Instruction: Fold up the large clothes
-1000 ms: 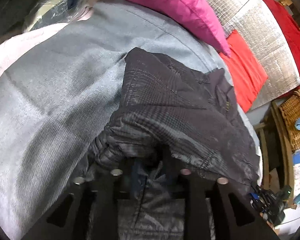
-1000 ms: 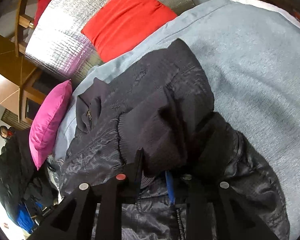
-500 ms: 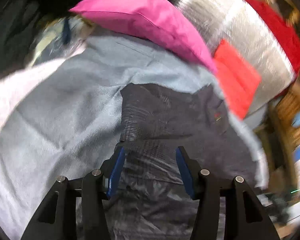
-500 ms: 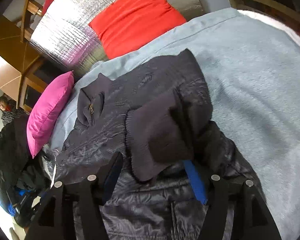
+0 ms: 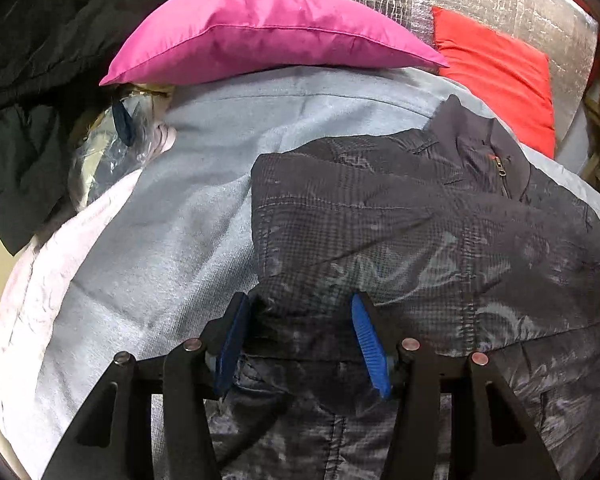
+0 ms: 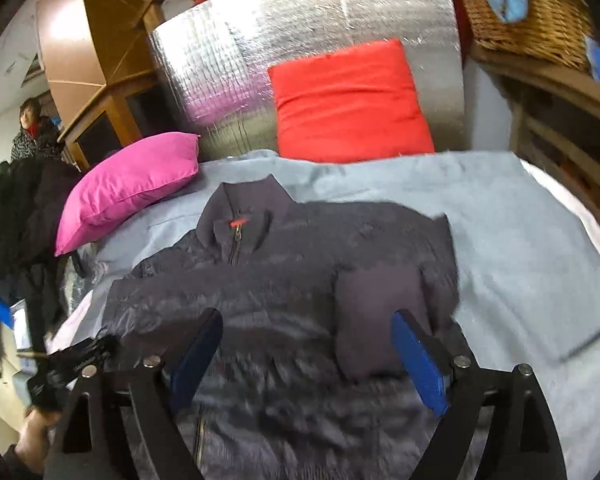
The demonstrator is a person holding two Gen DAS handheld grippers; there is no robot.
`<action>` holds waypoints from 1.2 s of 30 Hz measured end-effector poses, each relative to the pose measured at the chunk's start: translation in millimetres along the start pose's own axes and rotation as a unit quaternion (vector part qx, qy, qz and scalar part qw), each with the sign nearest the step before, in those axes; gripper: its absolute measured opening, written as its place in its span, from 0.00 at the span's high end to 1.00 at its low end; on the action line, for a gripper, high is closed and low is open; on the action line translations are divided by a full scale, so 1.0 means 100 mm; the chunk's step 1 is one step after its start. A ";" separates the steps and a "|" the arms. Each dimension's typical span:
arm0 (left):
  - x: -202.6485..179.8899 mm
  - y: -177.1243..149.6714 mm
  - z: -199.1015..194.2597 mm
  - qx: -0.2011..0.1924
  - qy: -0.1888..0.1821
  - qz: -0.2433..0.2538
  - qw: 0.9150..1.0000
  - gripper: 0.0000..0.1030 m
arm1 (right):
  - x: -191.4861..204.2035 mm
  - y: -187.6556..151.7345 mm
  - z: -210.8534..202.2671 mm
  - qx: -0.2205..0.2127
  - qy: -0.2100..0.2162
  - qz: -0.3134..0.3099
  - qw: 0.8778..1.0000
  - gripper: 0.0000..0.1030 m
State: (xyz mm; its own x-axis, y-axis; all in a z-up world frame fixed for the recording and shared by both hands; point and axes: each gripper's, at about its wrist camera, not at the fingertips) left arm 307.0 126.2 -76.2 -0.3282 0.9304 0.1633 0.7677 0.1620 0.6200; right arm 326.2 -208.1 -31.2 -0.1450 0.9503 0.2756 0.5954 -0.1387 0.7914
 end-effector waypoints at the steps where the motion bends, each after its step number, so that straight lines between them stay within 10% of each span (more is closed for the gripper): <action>1: -0.01 0.01 0.00 -0.002 0.001 0.001 1.000 0.47 | 0.01 0.02 0.12 0.003 -0.016 -0.010 1.000 0.14; 8: -0.03 -0.02 -0.02 -0.012 0.003 0.010 1.000 0.47 | -0.29 -0.18 0.86 0.108 -0.089 0.004 0.990 0.14; 36: -0.04 -0.02 -0.03 -0.019 0.004 0.018 1.000 0.47 | -0.27 -0.26 0.86 0.102 -0.086 -0.014 0.991 0.13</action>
State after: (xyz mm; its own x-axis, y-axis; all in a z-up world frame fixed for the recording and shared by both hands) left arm 305.1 121.3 -75.6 -0.3053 0.9327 0.1919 0.7580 0.1161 0.6419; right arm 382.6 -206.3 -105.9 -0.0366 0.9889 0.1439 0.7429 -0.0694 0.6659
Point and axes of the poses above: each gripper's, at about its wrist camera, not at the fingertips, and z roughly the way its jaws point, x to its left, y to its top, and after that the axes turned 11 degrees about y, right-handed
